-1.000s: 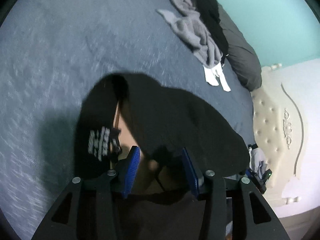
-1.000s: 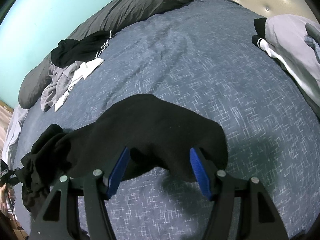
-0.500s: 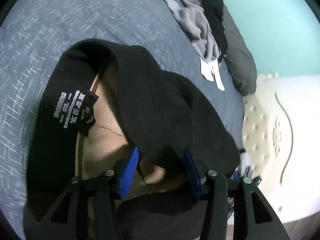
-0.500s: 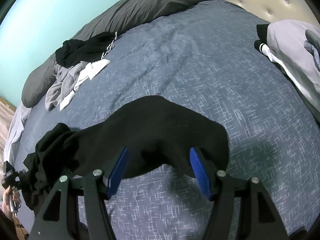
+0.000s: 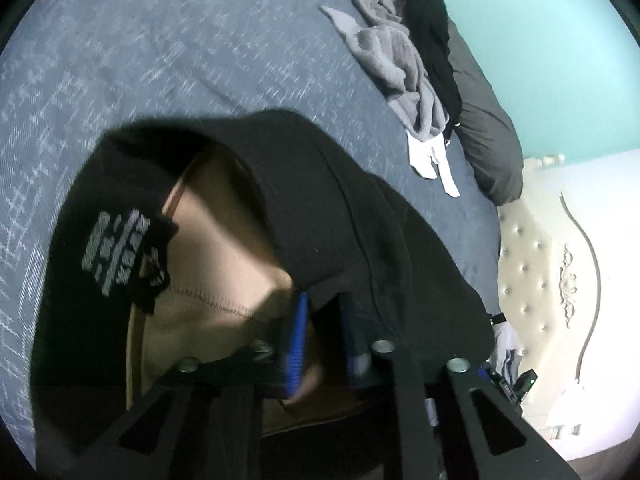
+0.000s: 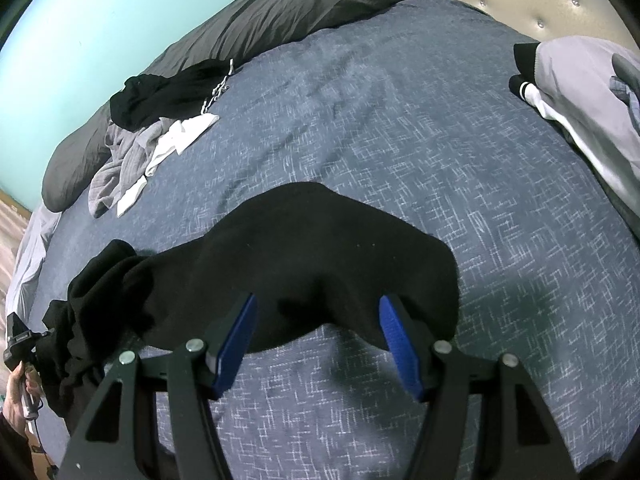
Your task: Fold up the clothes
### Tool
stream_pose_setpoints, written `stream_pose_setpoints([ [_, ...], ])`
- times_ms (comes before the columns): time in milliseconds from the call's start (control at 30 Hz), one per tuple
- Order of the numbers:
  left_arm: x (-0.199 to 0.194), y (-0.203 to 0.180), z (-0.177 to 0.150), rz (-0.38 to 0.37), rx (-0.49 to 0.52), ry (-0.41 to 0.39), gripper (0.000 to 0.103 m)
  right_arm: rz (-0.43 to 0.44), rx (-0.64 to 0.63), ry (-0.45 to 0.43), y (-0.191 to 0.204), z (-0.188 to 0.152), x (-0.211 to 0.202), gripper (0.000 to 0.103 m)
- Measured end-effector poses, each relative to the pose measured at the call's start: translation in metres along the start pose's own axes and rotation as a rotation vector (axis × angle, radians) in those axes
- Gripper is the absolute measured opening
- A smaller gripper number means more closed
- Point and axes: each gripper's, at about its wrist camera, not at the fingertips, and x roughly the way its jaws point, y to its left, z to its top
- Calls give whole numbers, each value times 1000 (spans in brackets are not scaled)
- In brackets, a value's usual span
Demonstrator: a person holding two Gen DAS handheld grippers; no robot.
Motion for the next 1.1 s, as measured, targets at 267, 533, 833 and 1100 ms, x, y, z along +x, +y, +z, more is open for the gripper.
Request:
stream_pose_setpoints([
  [267, -18, -12, -1, -58, 27, 0, 4, 7, 2, -1, 3, -1, -1, 65],
  [533, -19, -9, -9, -134, -14, -8, 4, 19, 1, -3, 8, -1, -6, 65],
  [833, -14, -6, -10, -203, -67, -52, 38, 29, 0, -12, 11, 3, -12, 65],
  [1100, -1, -12, -4, -210, -70, -59, 39, 28, 0, -4, 10, 1, -7, 65],
])
